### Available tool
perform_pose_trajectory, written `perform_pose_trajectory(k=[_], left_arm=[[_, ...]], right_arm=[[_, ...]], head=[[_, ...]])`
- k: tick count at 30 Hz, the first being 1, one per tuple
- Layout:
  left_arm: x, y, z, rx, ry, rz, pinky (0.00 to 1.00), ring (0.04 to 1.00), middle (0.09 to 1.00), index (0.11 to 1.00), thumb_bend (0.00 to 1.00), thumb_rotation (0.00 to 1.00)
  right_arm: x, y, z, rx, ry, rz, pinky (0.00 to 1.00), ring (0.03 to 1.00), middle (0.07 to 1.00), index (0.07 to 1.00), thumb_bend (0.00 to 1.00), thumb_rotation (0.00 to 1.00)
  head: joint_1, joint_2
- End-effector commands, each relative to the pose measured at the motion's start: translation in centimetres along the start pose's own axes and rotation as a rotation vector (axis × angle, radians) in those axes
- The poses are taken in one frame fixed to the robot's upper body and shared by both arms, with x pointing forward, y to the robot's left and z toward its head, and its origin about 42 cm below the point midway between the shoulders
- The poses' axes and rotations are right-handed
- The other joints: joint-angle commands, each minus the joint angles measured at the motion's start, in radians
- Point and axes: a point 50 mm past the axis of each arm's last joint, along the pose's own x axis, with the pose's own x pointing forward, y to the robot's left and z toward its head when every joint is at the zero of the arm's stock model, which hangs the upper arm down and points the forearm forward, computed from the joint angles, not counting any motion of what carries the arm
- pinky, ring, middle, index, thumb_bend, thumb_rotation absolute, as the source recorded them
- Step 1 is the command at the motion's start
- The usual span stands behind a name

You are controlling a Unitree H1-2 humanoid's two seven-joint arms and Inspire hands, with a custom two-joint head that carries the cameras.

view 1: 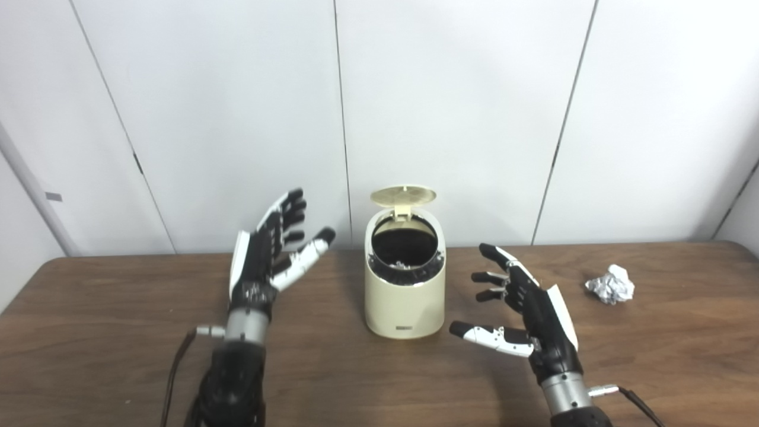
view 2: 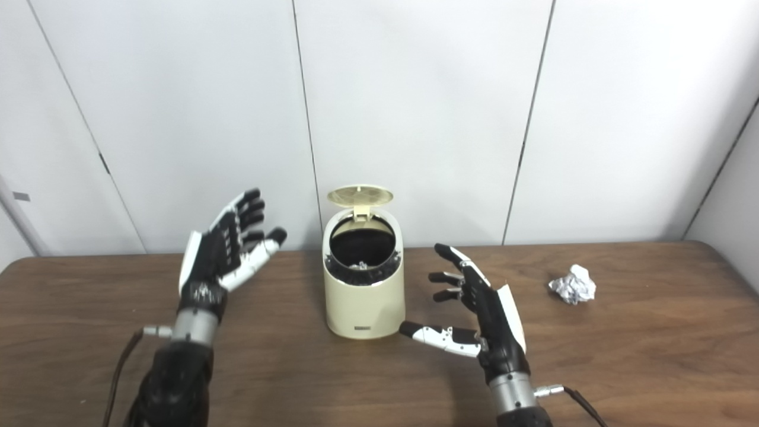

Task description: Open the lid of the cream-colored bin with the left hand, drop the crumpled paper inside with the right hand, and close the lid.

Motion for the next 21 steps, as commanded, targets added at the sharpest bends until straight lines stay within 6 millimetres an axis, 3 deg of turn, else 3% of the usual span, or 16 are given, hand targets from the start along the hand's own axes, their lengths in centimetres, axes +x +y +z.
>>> perform_pose_trajectory(k=[1,5,8,12,17,21], left_arm=[[0.8,0.3,1.9,-0.002,-0.110,-0.012,0.79,0.858,0.866,0.921,0.73,0.43],[-0.1,0.4,1.3,0.012,-0.078,-0.036,0.79,0.848,0.865,0.921,0.74,0.44],[-0.5,0.4,0.7,0.013,-0.053,-0.050,0.66,0.805,0.858,0.911,0.69,0.38],[-1.1,0.4,0.2,0.022,-0.038,-0.074,0.71,0.793,0.825,0.869,0.70,0.34],[-2.2,0.3,-1.0,0.034,0.003,-0.104,0.70,0.793,0.823,0.854,0.68,0.20],[-2.9,0.2,-2.0,0.000,0.026,-0.110,0.70,0.800,0.824,0.854,0.68,0.15]], right_arm=[[0.9,-0.3,1.5,0.006,-0.077,-0.009,0.58,0.731,0.877,0.848,0.76,0.19],[1.0,-0.5,1.4,0.006,-0.074,-0.011,0.58,0.732,0.880,0.847,0.76,0.19],[1.2,-0.7,1.3,0.010,-0.071,-0.015,0.58,0.731,0.881,0.850,0.76,0.18],[1.4,-1.2,1.3,0.009,-0.065,-0.031,0.60,0.730,0.874,0.852,0.79,0.19],[2.2,-3.0,1.7,-0.051,-0.058,0.002,0.61,0.731,0.876,0.882,0.76,0.15],[3.6,-5.5,2.7,-0.160,-0.069,0.038,0.60,0.719,0.867,0.881,0.78,0.15]], head=[[-0.005,0.002],[-0.002,0.003],[-0.002,-0.006],[-0.002,-0.006],[-0.020,-0.013],[-0.063,-0.021]])
